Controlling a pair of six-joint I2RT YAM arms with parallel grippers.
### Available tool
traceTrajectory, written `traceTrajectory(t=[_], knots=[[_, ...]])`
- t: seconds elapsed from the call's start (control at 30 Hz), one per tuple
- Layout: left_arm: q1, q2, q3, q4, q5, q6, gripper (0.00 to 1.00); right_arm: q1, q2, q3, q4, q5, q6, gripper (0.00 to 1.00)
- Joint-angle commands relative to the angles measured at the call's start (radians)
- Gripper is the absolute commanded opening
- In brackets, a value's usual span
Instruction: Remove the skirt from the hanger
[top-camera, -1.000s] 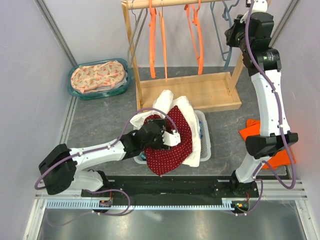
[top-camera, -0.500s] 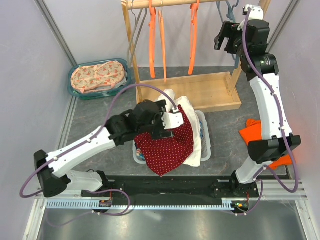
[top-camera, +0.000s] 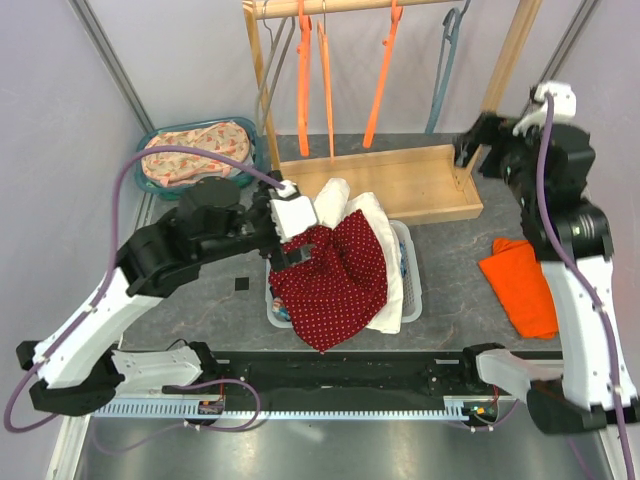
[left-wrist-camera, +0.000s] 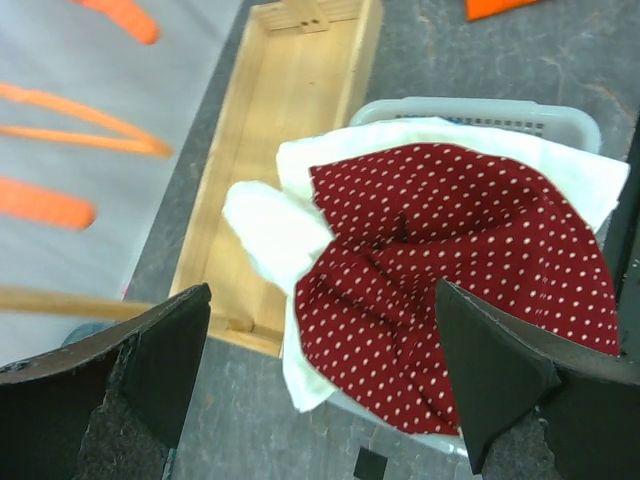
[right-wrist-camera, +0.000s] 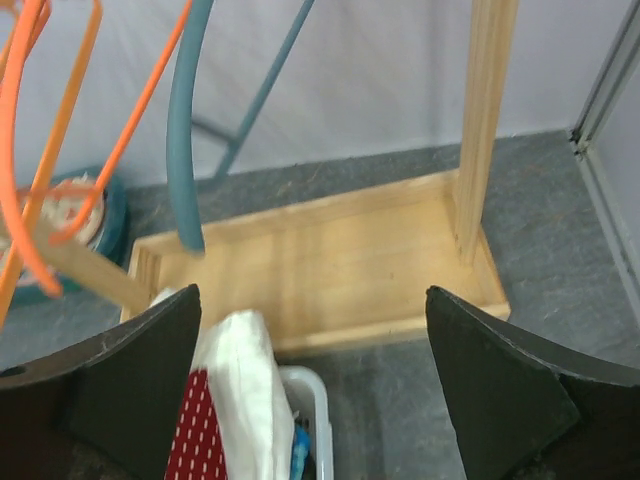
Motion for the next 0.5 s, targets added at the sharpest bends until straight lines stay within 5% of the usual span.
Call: traceTrajectory(t=[0.0, 0.47], knots=[[0.065, -0.061, -0.023, -0.031, 0.015, -0.046, 1.0, 0.043, -0.182, -0.203, -0.088, -0.066, 0.012, 0.98], [0.237, -0.112, -0.198, 0.016, 0.112, -0.104, 1.0, 0.063, -0.332, -0.392, -0.083, -0.177, -0.021, 0.98]])
